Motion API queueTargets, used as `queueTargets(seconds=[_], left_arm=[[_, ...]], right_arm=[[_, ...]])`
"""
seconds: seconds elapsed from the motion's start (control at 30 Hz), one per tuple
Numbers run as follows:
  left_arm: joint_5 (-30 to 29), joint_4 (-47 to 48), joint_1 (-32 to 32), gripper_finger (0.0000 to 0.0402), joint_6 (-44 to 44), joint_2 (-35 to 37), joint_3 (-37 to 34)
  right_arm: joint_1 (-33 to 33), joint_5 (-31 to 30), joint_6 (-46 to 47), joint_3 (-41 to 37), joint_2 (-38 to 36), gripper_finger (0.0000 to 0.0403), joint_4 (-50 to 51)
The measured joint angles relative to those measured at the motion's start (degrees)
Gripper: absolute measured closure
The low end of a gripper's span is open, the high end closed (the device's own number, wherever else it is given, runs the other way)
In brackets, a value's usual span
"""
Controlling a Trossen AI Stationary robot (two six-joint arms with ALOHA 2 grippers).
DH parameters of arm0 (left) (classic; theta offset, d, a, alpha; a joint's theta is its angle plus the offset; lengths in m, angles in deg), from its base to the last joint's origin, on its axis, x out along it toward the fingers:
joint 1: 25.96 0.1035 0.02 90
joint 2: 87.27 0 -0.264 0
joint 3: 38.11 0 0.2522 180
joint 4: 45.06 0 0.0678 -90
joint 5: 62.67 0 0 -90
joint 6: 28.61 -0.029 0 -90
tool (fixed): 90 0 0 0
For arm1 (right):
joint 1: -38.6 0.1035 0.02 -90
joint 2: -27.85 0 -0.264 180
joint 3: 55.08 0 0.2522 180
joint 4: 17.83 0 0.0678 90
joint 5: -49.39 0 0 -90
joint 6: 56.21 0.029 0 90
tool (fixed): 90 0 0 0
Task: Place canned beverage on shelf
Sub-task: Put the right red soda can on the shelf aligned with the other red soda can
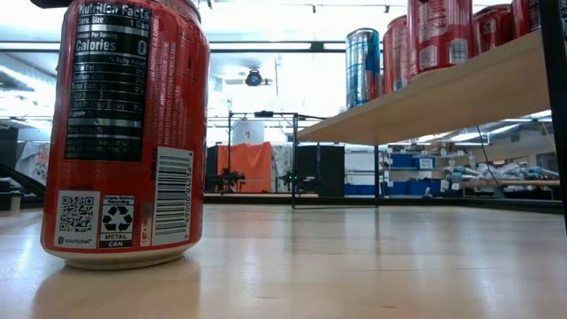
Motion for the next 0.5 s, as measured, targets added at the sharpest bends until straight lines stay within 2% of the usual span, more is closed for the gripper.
queueTargets(seconds=[0.5], left_arm=[[0.02,0.0,-0.04,0.0006,-0.02,0.0,0.0]], right_arm=[[-0.02,-0.19,-5.17,0.0,0.0,0.0077,0.0]])
